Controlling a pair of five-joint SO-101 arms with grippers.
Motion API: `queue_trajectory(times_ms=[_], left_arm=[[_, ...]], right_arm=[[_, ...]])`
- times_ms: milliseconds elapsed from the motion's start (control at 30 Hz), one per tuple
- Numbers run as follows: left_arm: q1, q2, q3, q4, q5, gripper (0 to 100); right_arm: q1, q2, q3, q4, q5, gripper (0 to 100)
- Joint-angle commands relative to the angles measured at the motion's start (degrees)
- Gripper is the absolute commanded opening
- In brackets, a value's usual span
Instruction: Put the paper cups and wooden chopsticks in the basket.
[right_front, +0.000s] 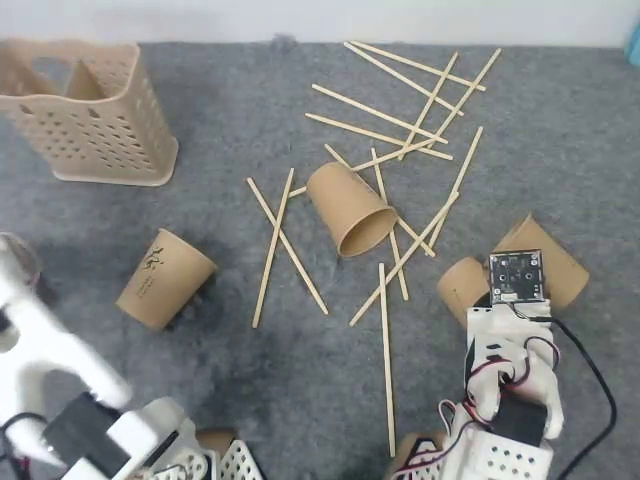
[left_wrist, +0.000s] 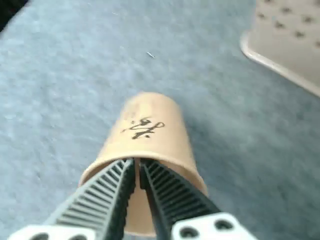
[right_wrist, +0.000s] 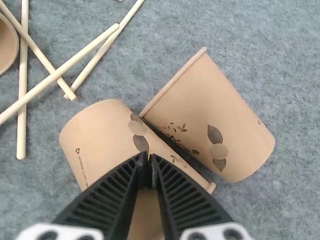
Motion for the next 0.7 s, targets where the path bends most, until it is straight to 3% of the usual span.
queue_trajectory(times_ms=[0,200,400,500,667], left_arm=[[-1.1,-0.2,-3.0,-4.9,-0.5,1],[-0.8,7.6,-3.6,-18.5,-0.4,1],[-1.1,22.7,-14.3,-18.9,-0.6,1],[-1.1,25.0,-19.2,-15.9,-0.4,1],[0.5,20.4,-27.2,-0.7,-0.3,1]], right_arm=[[-0.6,0.3,0.6,0.7,0.7,0.9],[-0.5,0.3,0.6,0.7,0.7,0.9],[-0.9,0.3,1.5,0.7,4.2,0.9],[-0.9,0.3,1.6,0.7,4.2,0.9],[-2.9,0.3,2.0,0.7,4.5,0.9]])
